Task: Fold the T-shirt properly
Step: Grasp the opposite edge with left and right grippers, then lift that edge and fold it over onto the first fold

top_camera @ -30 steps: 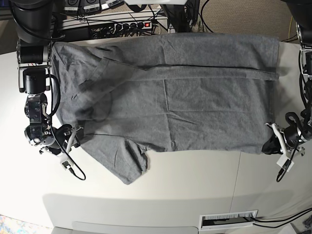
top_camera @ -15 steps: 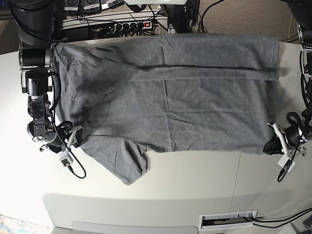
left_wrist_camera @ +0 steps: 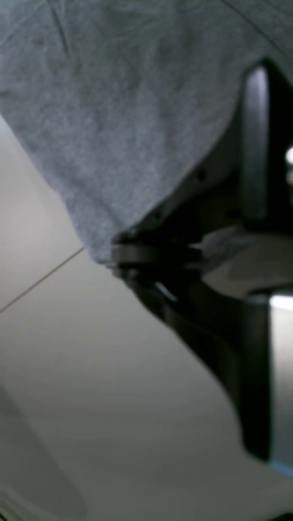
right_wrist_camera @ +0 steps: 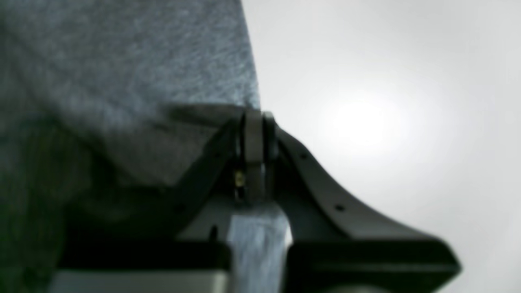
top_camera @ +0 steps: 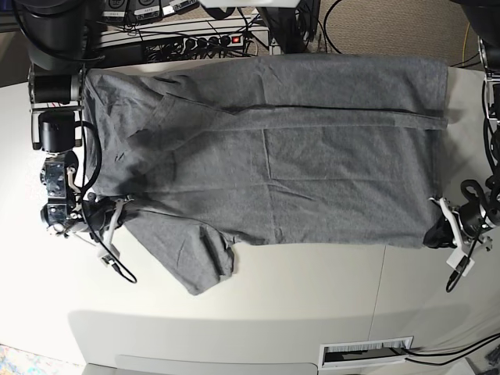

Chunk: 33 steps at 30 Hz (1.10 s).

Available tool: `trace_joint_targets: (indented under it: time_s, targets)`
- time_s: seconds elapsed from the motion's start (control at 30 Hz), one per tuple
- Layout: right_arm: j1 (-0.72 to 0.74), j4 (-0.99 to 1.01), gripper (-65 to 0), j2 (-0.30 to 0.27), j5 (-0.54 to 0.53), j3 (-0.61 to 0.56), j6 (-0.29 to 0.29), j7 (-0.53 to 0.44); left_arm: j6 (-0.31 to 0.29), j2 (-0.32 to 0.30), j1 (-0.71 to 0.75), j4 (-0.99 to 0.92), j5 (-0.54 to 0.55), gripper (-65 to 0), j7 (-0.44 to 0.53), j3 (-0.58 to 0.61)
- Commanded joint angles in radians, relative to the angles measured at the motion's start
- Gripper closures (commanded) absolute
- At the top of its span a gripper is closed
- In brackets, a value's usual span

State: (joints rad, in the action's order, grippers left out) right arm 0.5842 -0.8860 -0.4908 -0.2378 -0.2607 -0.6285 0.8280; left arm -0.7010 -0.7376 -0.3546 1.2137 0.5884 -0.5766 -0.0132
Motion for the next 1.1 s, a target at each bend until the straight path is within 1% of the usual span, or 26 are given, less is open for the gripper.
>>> trace_joint_targets:
  time_s: [0.0,0.07,0.17,0.27,0.3,0.33,0.37,0.43,0.47,0.57,0.63,0.67,0.73,0.77,0.87,0.9,0.97,1.07]
  targets:
    - [0.036,-0.042,0.0,-0.031,-0.036,0.006,0.004,0.007,0.003,-0.034,-0.025,0.024,0.023,0.0,0.022,-0.009]
    - [0.036,-0.089,0.0,-0.055,-0.108,0.006,0.004,0.057,0.003,-0.047,-0.025,0.038,0.053,0.0,0.011,-0.009]
    - [0.031,-0.161,0.0,-0.093,-0.227,0.006,0.004,0.130,0.003,-0.071,-0.025,0.065,0.136,0.0,-0.032,-0.009]
    - [0.021,-0.231,0.0,-0.123,-0.332,0.006,0.003,0.245,0.003,-0.093,-0.025,0.094,0.213,0.0,-0.085,-0.009]
    - [0.013,-0.256,0.0,-0.132,-0.362,0.007,0.003,0.270,0.003,-0.100,-0.025,0.102,0.235,0.0,-0.099,-0.009]
    - [0.001,-0.282,0.0,-0.139,-0.372,0.006,0.003,0.270,0.003,-0.104,-0.025,0.108,0.249,0.0,-0.105,-0.009]
    - [-0.009,-0.306,0.0,-0.143,-0.364,0.007,0.002,0.254,0.003,-0.105,-0.025,0.112,0.251,0.0,-0.104,-0.009]
    - [-0.019,-0.327,0.0,-0.140,-0.309,0.007,0.003,0.219,0.003,-0.104,-0.025,0.113,0.251,0.0,-0.100,-0.009]
    - [-0.019,-0.323,0.0,-0.134,-0.266,0.007,0.003,0.205,0.003,-0.102,-0.024,0.113,0.249,0.0,-0.096,-0.009]
    - [-0.019,-0.298,0.0,-0.114,-0.121,0.007,0.003,0.119,0.003,-0.101,-0.012,0.113,0.250,0.0,-0.095,-0.009]
    - [-0.019,-0.283,-10.0,-0.096,-0.038,0.007,0.004,0.096,0.003,-0.099,0.000,0.112,0.248,0.0,-0.096,-0.009]
    - [-0.019,-0.283,-12.5,-0.086,-0.002,0.007,0.005,0.108,0.003,-0.100,0.007,0.113,0.246,0.0,-0.096,-0.009]
    - [-0.019,-0.285,-12.5,-0.067,0.055,0.007,0.012,0.145,0.003,-0.099,0.020,0.113,0.242,0.0,-0.095,-0.009]
    - [-0.019,-0.285,-12.5,-0.060,0.066,0.007,0.011,0.130,0.003,-0.099,0.026,0.113,0.242,0.0,-0.095,-0.009]
    - [-0.019,-0.284,-12.6,-0.048,0.082,0.007,0.010,0.011,0.003,-0.099,0.040,0.113,0.242,0.0,-0.083,-0.009]
    - [-0.019,-0.284,-12.6,-0.046,0.087,0.007,0.008,-0.014,0.003,-0.099,0.042,0.112,0.241,0.0,-0.079,-0.009]
    - [-0.019,-0.284,-12.7,-0.039,0.114,0.007,0.008,-0.036,0.003,-0.099,0.041,0.113,0.241,0.0,-0.077,-0.009]
    - [-0.019,-0.285,-12.5,-0.030,0.154,0.007,0.013,-0.028,0.003,-0.100,0.042,0.113,0.241,0.0,-0.078,-0.009]
